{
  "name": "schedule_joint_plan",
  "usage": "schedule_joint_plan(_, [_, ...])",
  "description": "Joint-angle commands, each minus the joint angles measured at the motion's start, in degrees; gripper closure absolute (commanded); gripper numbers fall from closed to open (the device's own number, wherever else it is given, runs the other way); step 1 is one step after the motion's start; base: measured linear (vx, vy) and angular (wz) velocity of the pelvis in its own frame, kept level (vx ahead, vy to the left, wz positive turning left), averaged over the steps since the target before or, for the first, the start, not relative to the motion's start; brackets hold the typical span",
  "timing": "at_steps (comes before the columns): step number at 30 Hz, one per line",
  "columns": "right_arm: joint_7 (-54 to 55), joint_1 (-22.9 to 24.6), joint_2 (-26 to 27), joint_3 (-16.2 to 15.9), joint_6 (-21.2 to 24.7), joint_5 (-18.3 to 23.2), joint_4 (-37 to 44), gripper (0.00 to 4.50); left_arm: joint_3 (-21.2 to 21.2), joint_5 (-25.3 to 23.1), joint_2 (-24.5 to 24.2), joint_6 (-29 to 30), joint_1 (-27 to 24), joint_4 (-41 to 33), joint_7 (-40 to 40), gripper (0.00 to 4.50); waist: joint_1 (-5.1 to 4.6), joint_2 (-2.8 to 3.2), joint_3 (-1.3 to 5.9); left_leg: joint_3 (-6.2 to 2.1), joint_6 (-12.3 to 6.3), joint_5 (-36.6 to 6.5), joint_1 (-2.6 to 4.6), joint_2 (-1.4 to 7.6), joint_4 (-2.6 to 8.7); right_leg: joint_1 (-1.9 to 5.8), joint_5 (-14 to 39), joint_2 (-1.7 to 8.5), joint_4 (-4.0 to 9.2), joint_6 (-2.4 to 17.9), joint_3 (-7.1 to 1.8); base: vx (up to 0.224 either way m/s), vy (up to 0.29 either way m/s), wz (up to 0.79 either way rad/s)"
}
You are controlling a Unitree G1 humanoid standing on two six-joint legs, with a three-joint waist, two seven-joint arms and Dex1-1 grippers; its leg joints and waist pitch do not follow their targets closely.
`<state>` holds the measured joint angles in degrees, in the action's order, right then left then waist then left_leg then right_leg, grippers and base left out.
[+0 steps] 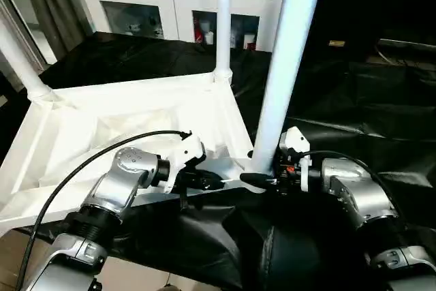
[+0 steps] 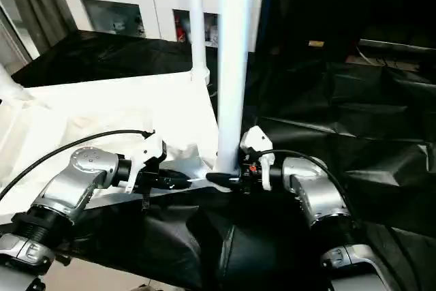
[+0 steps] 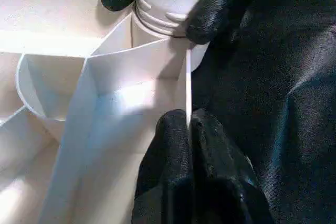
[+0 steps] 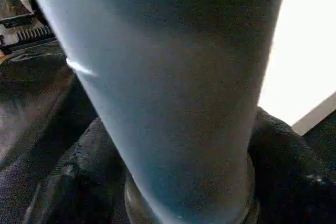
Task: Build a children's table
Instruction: Rotate leg to tighten
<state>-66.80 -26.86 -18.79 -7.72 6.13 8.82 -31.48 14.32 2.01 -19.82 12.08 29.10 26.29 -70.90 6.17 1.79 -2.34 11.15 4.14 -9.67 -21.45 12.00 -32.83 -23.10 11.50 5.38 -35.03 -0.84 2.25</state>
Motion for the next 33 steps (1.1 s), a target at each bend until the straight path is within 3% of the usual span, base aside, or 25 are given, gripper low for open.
schedule_joint_plan(1, [-2.8, 0.6, 0.9, -2.2, 0.3, 0.3, 1.5, 1.6, -0.9, 0.9, 0.3, -0.9, -0.3, -0.8, 2.1, 4.5, -0.01, -1.08, 3.52, -0.15, -4.16, -9.4, 0.64, 1.0, 3.04, 2.74, 4.5, 2.07, 3.48, 14.8, -1.36, 0.0, 0.0, 0.0])
schedule_joint_plan(7, [1.6, 1.1, 3.1, -1.2, 0.0, 0.3, 0.0, 1.81, -2.7, -0.3, 2.1, 0.1, -0.2, 0.9, 9.8, 4.5, 0.03, -1.03, 3.46, -0.12, -3.86, -9.6, 0.62, 0.94, 3.04, 2.68, 4.8, 2.05, 3.6, 14.4, -1.43, 0.0, 0.0, 0.0])
schedule_joint_plan(10, [12.5, 0.8, 6.4, 1.0, -1.1, -1.5, -4.0, 1.83, -4.5, -0.9, 5.0, 0.7, 1.3, 2.8, 16.9, 4.5, -0.12, -1.04, 3.14, -0.21, -2.31, -12.1, 0.77, 0.87, 3.39, 2.36, 9.6, 2.16, 4.16, 13.5, -1.51, 0.0, 0.0, 0.0])
schedule_joint_plan(12, [19.3, 0.4, 8.8, 2.4, -1.3, -2.4, -6.0, 1.84, -5.0, -1.5, 6.8, 0.7, 2.5, 4.3, 20.7, 4.5, -0.38, -1.04, 3.02, -0.48, -0.48, -14.3, 0.9, 0.76, 3.8, 2.37, 14.7, 2.26, 4.56, 11.6, -1.57, 0.0, 0.0, 0.0])
schedule_joint_plan(18, [33.9, -0.5, 15.2, 4.6, 0.6, -3.6, -8.3, 1.84, -5.2, -3.0, 11.6, 0.2, 6.1, 8.6, 28.7, 4.5, -0.96, -0.77, 3.22, -0.54, 0.18, -14.1, 1.01, 0.5, 3.86, 2.27, 14.0, 2.06, 4.76, 10.2, -1.72, 0.0, 0.0, 0.0])
schedule_joint_plan(19, [38.9, -1.4, 19.0, 4.3, 0.2, -4.6, -9.3, 1.84, -4.6, -3.2, 13.8, -0.3, 7.7, 10.3, 30.4, 4.5, -0.97, -0.56, 3.27, -0.51, 0.04, -13.9, 1.02, 0.47, 3.75, 2.23, 12.8, 2.01, 4.68, 10.3, -1.75, 0.0, 0.0, 0.0])
schedule_joint_plan(22, [38.5, -2.0, 21.0, 2.5, -1.8, -5.6, -9.6, 1.84, -4.0, -2.9, 15.0, -0.7, 8.5, 11.1, 29.7, 4.5, -1.14, -0.69, 3.36, -0.5, -0.23, -13.5, 0.86, 0.37, 3.72, 2.41, 11.3, 2.02, 4.62, 10.4, -1.68, 0.0, 0.0, 0.0])
schedule_joint_plan(24, [36.0, -1.9, 21.3, 2.4, -1.5, -4.4, -9.0, 1.28, -3.5, -2.8, 14.9, -0.7, 8.5, 11.0, 28.5, 4.5, -1.13, -0.89, 3.4, -0.44, -0.99, -13.0, 0.78, 0.4, 3.64, 2.5, 10.0, 1.97, 4.53, 10.6, -1.68, 0.0, 0.0, 0.0])
schedule_joint_plan(26, [35.3, -1.9, 21.4, 2.6, -1.2, -3.9, -8.7, 1.14, -3.5, -2.9, 14.8, -0.8, 8.6, 11.0, 28.1, 4.5, -1.05, -0.98, 3.26, -0.41, -1.6, -13.2, 0.74, 0.43, 3.67, 2.47, 10.8, 2.04, 4.61, 10.7, -1.65, 0.0, 0.0, 0.0])
schedule_joint_plan(29, [29.5, -1.7, 18.7, 1.6, -0.6, -3.2, -6.7, 0.74, -3.2, -2.2, 12.5, -0.8, 7.9, 9.9, 23.2, 4.5, -1.11, -1.04, 3.17, -0.54, -1.65, -14.1, 0.64, 0.55, 3.86, 2.53, 13.2, 2.15, 4.82, 10.1, -1.65, 0.0, 0.0, 0.0])
schedule_joint_plan(33, [24.4, -2.2, 14.7, 2.0, -1.4, -2.8, -6.3, 0.63, -1.9, -1.2, 8.8, -0.5, 5.7, 7.2, 15.5, 4.5, -1.1, -1.13, 3.48, -0.52, -2.5, -11.4, 0.32, 0.55, 3.57, 2.88, 7.9, 2.16, 4.13, 11.4, -1.57, 0.0, 0.0, 0.0])
